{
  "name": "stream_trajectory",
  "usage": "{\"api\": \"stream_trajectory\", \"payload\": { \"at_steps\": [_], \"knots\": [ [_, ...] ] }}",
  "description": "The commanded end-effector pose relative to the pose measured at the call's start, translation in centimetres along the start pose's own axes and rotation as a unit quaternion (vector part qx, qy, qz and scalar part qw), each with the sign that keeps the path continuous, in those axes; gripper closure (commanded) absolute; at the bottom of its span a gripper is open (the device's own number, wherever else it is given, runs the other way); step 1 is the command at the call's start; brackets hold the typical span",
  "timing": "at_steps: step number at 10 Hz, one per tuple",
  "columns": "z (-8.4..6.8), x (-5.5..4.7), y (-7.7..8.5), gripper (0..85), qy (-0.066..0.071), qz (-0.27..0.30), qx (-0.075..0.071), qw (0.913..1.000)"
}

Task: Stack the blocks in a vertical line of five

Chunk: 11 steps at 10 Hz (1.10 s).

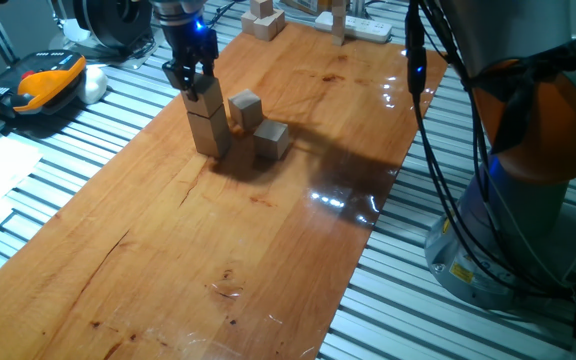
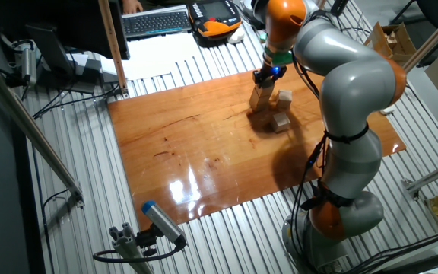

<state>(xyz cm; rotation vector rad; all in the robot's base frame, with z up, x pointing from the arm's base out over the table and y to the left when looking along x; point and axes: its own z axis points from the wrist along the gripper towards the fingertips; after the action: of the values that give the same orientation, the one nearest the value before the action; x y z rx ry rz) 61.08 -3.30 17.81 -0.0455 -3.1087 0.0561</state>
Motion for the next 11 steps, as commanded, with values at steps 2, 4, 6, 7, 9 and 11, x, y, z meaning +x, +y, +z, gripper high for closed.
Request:
{"api": "stream_trajectory", "payload": {
  "at_steps": [2,4,6,7,9,11],
  "knots": [
    [-0.03,-0.01,0.05,68.0,0.0,0.001,0.005,1.0],
    [-0.06,-0.03,0.13,68.0,-0.001,-0.002,0.007,1.0],
    [-0.04,-0.06,0.16,68.0,-0.002,-0.003,0.006,1.0],
    [-0.04,-0.07,0.16,68.0,-0.002,-0.003,0.006,1.0],
    [-0.01,-0.11,0.32,51.0,-0.005,0.002,0.015,0.9999],
    [-0.01,-0.12,0.35,51.0,-0.006,0.005,0.015,0.9999]
  ]
}}
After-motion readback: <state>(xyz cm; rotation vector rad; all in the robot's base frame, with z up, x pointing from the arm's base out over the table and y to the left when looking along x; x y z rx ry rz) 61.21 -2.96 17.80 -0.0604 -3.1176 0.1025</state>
